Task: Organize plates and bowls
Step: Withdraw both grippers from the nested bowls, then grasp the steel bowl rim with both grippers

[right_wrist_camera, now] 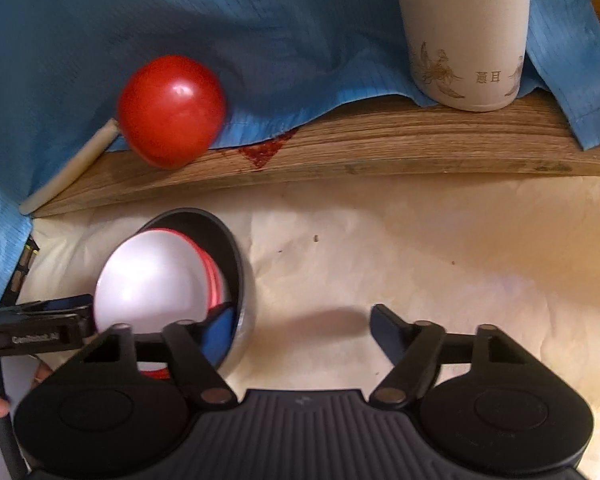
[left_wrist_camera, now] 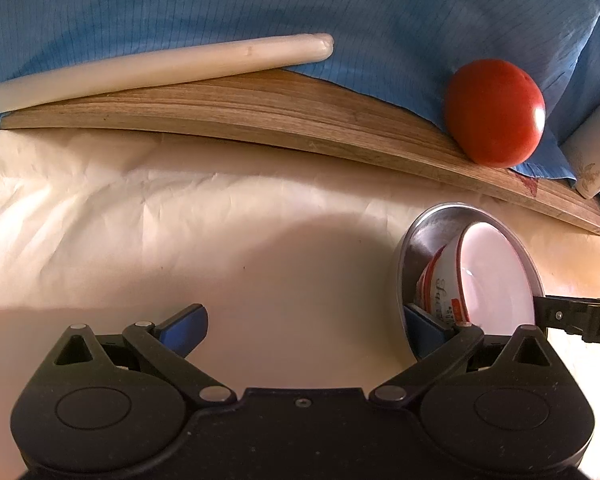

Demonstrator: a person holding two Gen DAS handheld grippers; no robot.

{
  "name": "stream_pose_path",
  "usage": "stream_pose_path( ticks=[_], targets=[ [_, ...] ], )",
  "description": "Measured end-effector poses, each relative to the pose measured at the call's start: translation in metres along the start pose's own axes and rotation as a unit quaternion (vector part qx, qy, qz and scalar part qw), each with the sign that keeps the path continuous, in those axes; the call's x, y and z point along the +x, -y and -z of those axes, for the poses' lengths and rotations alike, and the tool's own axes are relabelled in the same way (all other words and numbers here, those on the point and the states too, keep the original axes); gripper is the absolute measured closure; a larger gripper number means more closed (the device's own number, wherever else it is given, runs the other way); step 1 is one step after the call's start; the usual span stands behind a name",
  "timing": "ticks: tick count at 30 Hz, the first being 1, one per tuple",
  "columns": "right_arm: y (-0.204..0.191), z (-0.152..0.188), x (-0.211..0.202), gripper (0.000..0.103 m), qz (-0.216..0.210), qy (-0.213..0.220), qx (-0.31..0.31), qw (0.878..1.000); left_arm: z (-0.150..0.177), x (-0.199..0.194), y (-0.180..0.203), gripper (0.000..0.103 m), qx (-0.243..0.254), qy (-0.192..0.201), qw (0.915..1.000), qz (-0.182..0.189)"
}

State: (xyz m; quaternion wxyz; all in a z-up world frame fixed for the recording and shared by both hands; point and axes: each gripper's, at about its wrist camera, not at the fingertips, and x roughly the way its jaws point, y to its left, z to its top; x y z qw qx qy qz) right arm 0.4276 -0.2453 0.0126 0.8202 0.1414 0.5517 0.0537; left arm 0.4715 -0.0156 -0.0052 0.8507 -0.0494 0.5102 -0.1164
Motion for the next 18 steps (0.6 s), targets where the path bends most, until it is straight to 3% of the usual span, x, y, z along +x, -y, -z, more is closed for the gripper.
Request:
stream_pose_path(
  ticks=[13,16,18],
  targets=[
    [0.008,0.001,0.006,0.036,-0.021,-0.014,0.043,0.999,0.0,-0.003,0.0,0.016,-0.006,-0.003,0.9997,0.022],
    [0.007,0.003,0.005,0.043,-0.022,-0.011,0.041,0.999,0.002,-0.005,0.002,0.02,-0.004,0.001,0.9997,0.024],
    [0.005,0.004,0.002,0.062,-0.037,-0.008,0.038,0.999,0.002,-0.007,0.003,0.027,-0.004,0.004,0.9996,0.029]
  ],
)
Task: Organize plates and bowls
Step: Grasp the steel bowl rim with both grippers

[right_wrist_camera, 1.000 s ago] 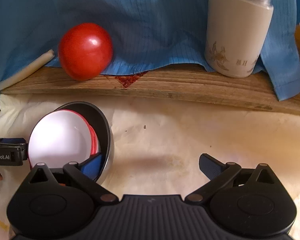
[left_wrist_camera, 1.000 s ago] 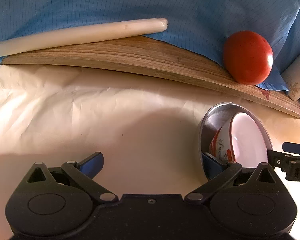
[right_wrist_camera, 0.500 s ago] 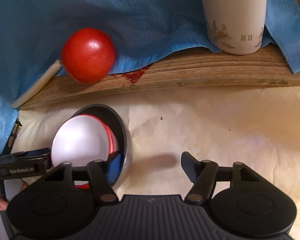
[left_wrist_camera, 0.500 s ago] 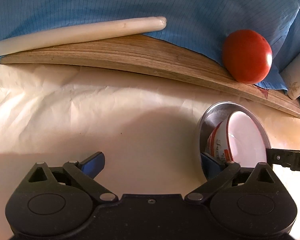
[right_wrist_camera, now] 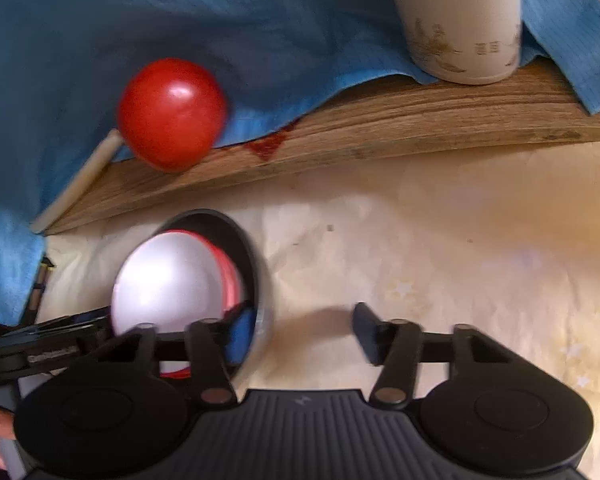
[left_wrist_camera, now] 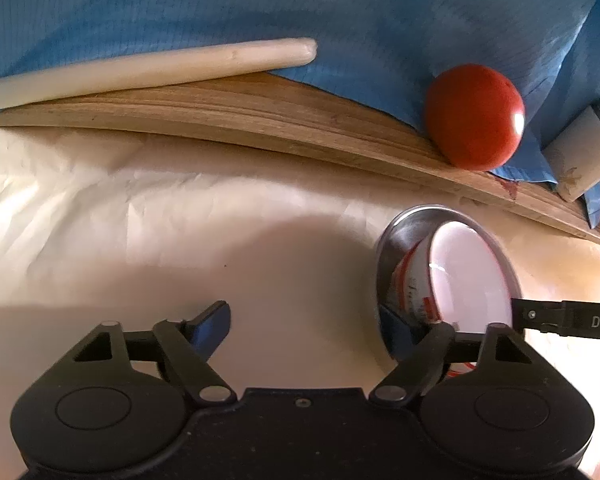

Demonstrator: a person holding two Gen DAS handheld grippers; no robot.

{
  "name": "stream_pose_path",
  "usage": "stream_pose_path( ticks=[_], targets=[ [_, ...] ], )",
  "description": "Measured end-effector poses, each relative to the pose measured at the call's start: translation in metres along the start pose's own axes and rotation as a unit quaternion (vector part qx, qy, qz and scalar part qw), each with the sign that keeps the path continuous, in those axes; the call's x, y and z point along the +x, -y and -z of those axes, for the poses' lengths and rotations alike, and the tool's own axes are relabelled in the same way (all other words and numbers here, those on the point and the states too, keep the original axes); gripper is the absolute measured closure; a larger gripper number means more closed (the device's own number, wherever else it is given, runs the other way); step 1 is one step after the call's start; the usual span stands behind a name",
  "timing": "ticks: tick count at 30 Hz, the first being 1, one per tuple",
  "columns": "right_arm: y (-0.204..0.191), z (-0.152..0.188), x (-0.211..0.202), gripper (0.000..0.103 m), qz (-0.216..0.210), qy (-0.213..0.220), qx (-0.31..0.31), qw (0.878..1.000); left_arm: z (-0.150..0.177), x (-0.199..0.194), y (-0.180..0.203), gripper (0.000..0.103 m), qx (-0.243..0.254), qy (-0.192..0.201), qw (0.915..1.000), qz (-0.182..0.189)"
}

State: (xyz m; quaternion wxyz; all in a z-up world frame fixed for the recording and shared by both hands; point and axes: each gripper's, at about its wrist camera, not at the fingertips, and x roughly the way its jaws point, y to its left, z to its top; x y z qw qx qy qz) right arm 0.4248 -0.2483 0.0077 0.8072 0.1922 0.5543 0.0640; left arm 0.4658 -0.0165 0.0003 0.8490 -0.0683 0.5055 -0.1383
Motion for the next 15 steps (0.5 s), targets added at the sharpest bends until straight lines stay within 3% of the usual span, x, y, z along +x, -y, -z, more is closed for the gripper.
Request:
stream_pose_path(
  ticks=[4,15],
  targets=[
    [-0.014,0.004,-0.005,0.082,-0.002,-0.001,-0.023,1.0,0.001,-0.005,0.007,0.049,0.003,0.011,0.9999,0.01],
    [0.002,0.003,-0.007,0.086,-0.042,-0.018,0.021,0.999,0.005,-0.011,0.018,0.092,-0.004,0.013,0.9989,0.044]
  ],
)
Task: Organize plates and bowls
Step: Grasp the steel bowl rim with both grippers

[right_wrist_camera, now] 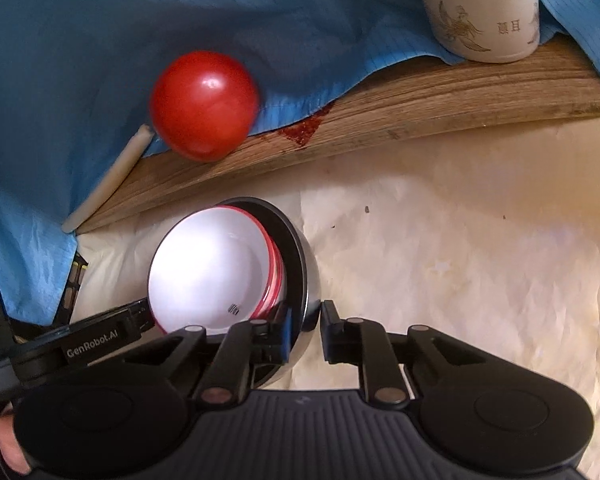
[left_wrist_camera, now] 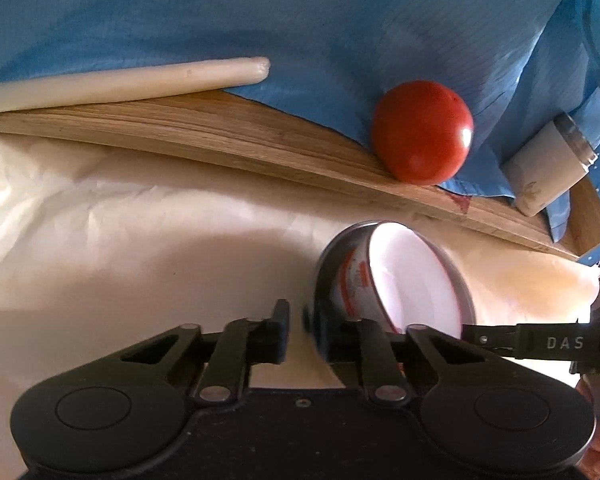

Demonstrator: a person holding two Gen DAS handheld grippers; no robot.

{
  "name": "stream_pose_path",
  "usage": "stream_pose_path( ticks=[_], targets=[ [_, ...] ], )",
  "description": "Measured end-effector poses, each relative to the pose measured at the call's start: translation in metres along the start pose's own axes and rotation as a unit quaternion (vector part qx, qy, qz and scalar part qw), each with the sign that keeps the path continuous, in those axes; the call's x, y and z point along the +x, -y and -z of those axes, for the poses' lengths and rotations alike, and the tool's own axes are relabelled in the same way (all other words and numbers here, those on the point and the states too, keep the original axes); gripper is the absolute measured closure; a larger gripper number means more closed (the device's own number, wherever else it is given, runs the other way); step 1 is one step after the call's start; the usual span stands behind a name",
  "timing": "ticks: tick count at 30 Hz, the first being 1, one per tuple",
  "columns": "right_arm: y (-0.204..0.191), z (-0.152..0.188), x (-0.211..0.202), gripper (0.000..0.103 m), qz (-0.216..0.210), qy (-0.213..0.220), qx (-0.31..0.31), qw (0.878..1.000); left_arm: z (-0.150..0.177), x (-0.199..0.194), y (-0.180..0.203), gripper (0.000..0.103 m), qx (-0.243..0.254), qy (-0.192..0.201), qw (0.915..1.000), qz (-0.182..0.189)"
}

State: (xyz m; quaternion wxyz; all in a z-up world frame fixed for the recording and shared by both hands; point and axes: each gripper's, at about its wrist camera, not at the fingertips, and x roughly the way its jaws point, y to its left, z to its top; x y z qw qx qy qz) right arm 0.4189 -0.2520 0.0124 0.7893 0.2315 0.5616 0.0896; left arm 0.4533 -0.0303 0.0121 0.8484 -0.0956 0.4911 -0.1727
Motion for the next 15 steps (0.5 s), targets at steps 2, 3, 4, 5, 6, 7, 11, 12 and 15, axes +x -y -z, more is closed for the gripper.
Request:
stream_pose_path(
  ticks=[2,3,4,5,6,7,11,12,15],
  targets=[
    [0.0,0.002,-0.002,0.087,0.002,0.006,0.0,1.0,0.002,-0.001,0.004,0.094,0.004,0.005,1.0,-0.002],
    [0.001,0.003,-0.002,0.087,0.002,0.008,0.0,1.0,0.003,-0.002,0.006,0.094,0.008,0.008,0.9999,-0.005],
    [0.001,0.005,-0.004,0.087,0.002,0.011,-0.002,1.0,0.004,-0.002,0.006,0.095,0.008,0.009,0.9999,-0.006],
    [0.001,0.006,-0.005,0.087,0.002,0.014,-0.004,1.0,0.004,-0.002,0.006,0.095,0.007,0.012,0.9999,-0.006],
    [-0.001,0.008,-0.003,0.087,0.002,0.017,-0.003,1.0,0.004,-0.003,0.006,0.095,0.006,0.014,0.9999,-0.006],
    [-0.001,0.009,-0.004,0.087,0.001,0.02,-0.001,1.0,0.003,-0.003,0.004,0.095,0.004,0.015,0.9999,-0.004],
    [-0.001,0.017,-0.008,0.088,0.002,0.022,0.007,1.0,0.003,-0.004,0.003,0.096,-0.003,0.015,0.9999,-0.005],
    [0.0,0.018,-0.008,0.088,0.001,0.02,0.011,1.0,0.003,-0.005,0.004,0.097,-0.004,0.014,0.9999,-0.007],
    [0.005,0.019,-0.008,0.088,-0.004,0.019,0.022,1.0,0.004,-0.006,0.002,0.097,-0.014,0.009,0.9999,-0.004]
  ],
)
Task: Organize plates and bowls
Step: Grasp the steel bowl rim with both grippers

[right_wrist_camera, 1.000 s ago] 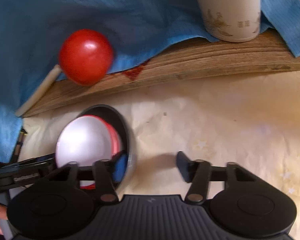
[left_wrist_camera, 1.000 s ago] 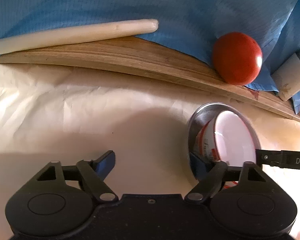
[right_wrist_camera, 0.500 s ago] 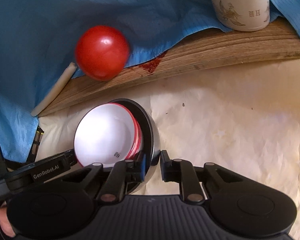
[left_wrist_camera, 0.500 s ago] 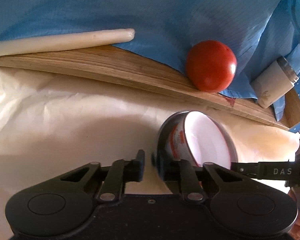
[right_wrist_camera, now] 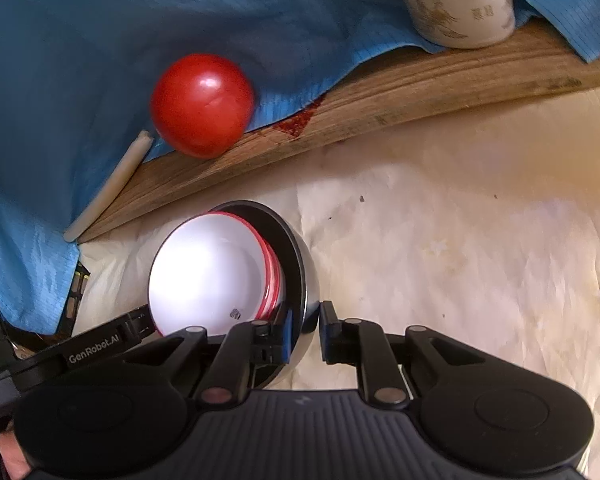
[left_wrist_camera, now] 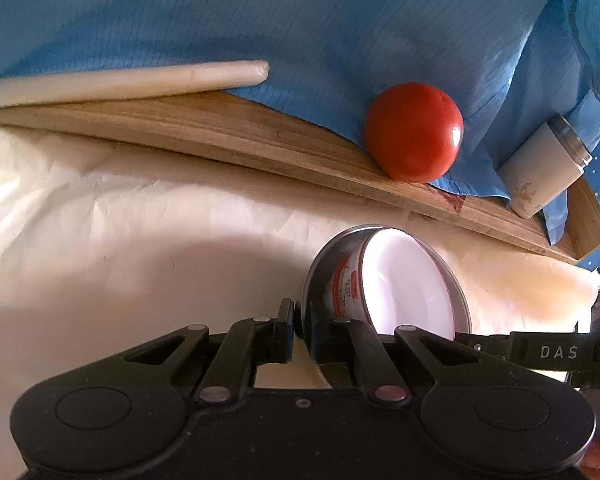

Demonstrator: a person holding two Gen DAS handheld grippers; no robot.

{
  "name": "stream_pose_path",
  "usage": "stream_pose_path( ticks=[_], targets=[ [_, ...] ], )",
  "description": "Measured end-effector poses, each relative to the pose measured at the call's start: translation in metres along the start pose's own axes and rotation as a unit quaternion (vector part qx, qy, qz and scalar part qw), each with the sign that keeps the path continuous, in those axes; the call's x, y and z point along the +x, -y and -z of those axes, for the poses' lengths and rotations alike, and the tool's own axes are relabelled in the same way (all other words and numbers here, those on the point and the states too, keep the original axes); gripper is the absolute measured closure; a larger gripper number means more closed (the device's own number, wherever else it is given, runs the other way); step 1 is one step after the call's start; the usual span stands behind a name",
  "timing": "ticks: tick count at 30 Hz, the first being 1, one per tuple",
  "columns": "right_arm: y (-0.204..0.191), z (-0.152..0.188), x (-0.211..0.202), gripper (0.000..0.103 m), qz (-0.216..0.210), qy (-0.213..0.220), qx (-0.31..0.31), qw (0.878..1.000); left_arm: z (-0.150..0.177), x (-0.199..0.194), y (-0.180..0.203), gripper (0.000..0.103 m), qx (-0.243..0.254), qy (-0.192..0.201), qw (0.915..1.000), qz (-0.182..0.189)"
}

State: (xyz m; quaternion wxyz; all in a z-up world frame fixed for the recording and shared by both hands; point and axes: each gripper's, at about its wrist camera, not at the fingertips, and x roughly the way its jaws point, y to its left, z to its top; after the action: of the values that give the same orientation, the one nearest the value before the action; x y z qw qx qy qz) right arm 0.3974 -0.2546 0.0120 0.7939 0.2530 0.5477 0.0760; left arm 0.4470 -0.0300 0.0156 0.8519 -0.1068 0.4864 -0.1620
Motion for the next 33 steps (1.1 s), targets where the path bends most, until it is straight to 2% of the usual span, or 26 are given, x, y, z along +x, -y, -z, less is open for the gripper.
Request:
stream_pose_path(
  ticks=[11,20,33],
  targets=[
    [0.006,0.007,-0.026,0.088,-0.002,0.017,-0.002,1.0,0.006,-0.015,0.013,0.097,-0.002,0.003,0.9998,0.019],
    [-0.002,0.021,-0.042,0.088,-0.006,0.022,-0.014,1.0,0.015,-0.04,0.023,0.097,0.006,0.014,0.9997,0.018],
    [-0.017,0.067,-0.063,0.088,-0.01,0.014,-0.042,0.999,0.056,-0.084,0.018,0.096,0.005,0.03,0.9994,0.019]
  ],
)
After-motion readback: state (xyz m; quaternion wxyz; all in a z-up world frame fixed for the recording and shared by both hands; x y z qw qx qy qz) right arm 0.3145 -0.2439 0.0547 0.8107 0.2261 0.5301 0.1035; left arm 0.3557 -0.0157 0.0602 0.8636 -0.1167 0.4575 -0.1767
